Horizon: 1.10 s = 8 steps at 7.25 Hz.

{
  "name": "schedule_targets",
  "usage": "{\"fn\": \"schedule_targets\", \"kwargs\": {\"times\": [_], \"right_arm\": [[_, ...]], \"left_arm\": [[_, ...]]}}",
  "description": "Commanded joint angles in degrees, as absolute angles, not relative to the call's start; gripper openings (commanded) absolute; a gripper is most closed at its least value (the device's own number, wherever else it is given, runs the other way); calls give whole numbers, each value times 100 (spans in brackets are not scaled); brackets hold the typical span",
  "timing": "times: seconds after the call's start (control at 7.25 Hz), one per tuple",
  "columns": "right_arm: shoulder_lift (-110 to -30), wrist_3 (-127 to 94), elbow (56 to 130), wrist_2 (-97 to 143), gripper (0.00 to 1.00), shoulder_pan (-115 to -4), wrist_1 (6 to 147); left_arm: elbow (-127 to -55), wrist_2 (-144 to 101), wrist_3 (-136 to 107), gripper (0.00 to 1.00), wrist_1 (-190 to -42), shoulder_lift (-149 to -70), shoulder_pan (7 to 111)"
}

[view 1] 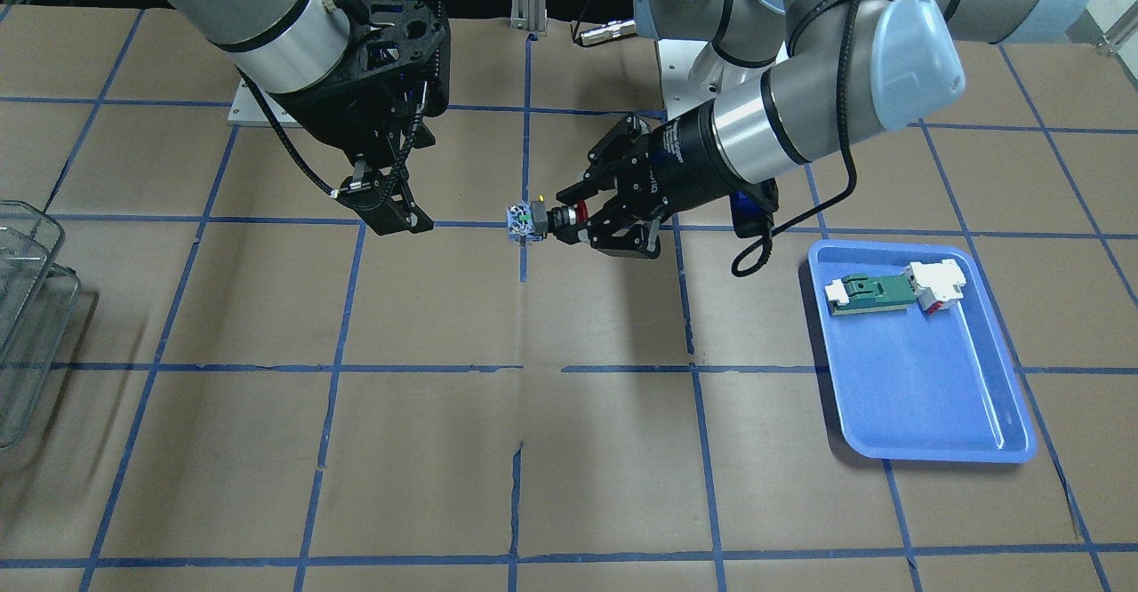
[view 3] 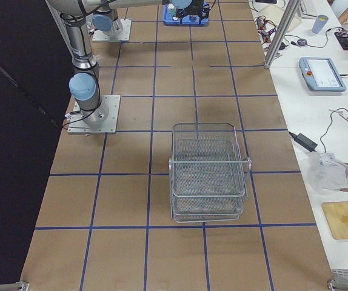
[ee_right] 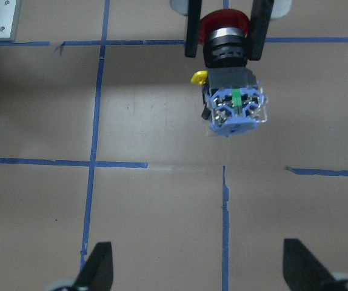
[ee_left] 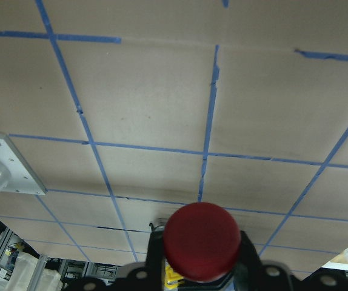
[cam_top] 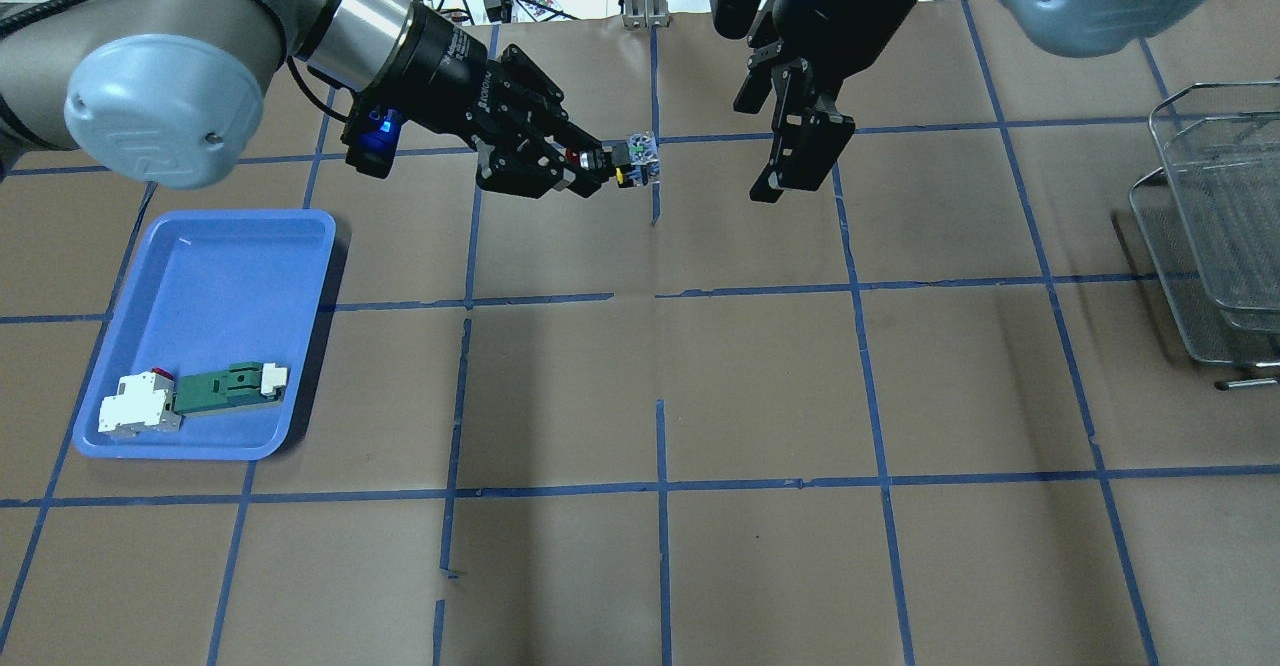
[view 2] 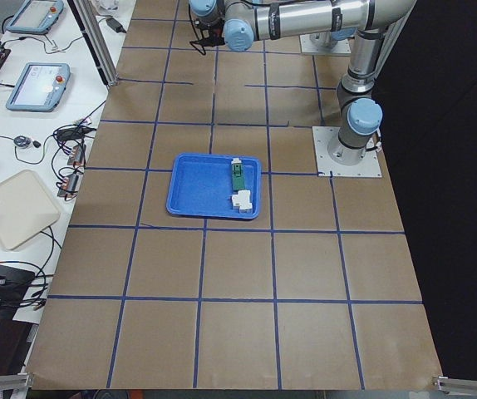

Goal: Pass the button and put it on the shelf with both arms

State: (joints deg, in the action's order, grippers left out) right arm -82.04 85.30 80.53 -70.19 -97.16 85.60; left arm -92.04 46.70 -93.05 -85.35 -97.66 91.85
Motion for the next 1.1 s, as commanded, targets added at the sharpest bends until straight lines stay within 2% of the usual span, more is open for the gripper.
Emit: {"fn": "schedule_targets", "kwargs": {"times": [0.0, 0.97], "right_arm": [[-8209, 8438, 8060, -7005, 100, -9729, 8561], [-8183, 7919, 8086, -6970, 100, -9976, 8639]], "left_arm": [[-9194, 4667, -9605, 0, -8534, -9580, 9377], [-9220, 4658, -10362, 0, -7796, -9590, 9747]]}}
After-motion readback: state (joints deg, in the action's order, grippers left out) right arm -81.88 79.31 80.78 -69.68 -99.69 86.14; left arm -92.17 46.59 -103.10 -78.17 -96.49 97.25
